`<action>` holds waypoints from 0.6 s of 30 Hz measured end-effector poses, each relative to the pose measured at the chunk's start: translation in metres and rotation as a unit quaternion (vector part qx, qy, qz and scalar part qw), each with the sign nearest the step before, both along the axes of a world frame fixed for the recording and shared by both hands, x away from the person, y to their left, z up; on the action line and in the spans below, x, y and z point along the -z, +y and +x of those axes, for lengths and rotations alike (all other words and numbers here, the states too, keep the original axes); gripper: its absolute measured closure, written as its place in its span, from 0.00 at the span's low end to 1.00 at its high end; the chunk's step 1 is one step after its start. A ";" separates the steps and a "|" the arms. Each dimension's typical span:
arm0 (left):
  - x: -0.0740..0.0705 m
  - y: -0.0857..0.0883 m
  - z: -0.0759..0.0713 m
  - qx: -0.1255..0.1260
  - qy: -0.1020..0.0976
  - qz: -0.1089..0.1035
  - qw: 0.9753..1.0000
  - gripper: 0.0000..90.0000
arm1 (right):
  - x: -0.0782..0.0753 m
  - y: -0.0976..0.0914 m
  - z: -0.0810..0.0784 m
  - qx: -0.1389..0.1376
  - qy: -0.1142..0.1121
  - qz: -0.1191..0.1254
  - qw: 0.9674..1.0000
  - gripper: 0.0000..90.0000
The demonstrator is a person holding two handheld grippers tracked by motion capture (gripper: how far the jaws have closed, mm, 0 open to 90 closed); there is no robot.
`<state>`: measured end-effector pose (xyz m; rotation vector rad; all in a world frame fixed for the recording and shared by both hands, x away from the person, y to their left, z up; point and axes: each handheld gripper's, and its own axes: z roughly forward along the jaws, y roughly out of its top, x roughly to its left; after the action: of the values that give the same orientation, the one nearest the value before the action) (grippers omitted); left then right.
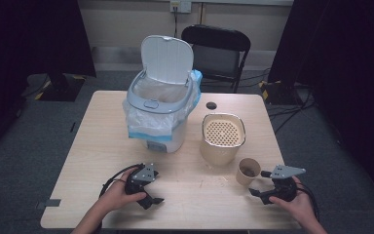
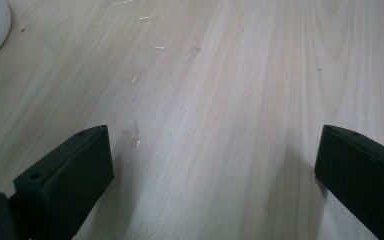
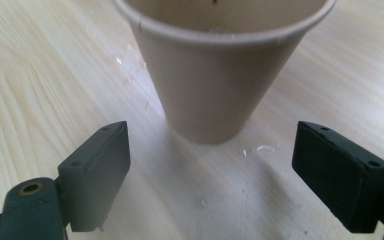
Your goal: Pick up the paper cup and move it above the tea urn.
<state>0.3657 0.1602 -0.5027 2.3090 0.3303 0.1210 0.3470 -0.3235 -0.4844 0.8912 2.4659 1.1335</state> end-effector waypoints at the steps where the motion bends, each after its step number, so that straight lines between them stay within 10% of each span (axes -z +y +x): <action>1: 0.000 0.000 0.000 0.000 0.000 0.000 1.000 0.01 | -0.002 -0.001 0.001 0.000 -0.004 0.011 1.000 0.17; 18: 0.000 -0.001 0.000 0.001 0.002 0.001 1.000 0.00 | 0.002 0.007 0.016 0.004 -0.030 0.103 0.994 0.17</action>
<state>0.3654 0.1594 -0.5030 2.3119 0.3298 0.1148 0.3630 -0.3169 -0.4865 0.9071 2.3252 1.4115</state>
